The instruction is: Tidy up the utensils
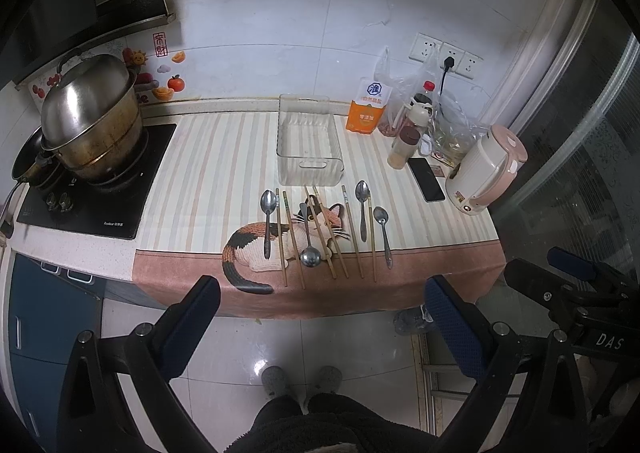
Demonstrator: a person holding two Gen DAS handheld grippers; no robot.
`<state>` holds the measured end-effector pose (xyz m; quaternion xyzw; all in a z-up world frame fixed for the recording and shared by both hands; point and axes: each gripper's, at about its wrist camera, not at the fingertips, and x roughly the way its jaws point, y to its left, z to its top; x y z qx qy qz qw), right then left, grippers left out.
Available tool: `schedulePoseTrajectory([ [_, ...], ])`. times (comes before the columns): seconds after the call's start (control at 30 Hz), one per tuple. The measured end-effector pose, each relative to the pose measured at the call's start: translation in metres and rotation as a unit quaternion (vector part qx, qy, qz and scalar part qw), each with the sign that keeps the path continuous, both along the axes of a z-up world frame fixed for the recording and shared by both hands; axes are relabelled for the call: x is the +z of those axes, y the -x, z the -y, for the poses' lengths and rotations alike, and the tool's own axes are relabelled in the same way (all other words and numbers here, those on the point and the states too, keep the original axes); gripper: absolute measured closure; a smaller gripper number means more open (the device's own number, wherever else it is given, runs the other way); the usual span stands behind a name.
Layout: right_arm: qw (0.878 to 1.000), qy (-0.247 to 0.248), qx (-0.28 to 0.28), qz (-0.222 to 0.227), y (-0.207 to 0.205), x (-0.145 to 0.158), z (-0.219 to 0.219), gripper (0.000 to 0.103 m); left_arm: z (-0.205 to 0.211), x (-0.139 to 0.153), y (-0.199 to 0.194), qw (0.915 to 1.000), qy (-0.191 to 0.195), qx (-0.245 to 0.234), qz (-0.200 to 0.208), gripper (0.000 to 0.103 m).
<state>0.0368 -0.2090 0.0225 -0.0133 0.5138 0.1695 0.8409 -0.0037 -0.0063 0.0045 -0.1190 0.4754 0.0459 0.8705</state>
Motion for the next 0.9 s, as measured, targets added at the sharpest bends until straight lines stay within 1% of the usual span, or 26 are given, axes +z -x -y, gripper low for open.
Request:
schedulePoseTrajectory([
  [0.47, 1.000, -0.001, 0.002, 0.000, 0.001, 0.002, -0.004, 0.000, 0.001, 0.000, 0.000, 1.0000, 0.000, 0.000, 0.000, 0.000],
  [0.67, 1.000, -0.003, 0.005, -0.004, -0.001, 0.000, -0.012, 0.000, 0.002, -0.001, 0.001, 1.0000, 0.004, 0.001, -0.003, 0.000],
  [0.9, 1.000, -0.006, 0.005, -0.005, -0.003, -0.003, -0.012, 0.000, 0.001, -0.002, -0.001, 1.0000, 0.004, 0.003, -0.003, 0.000],
])
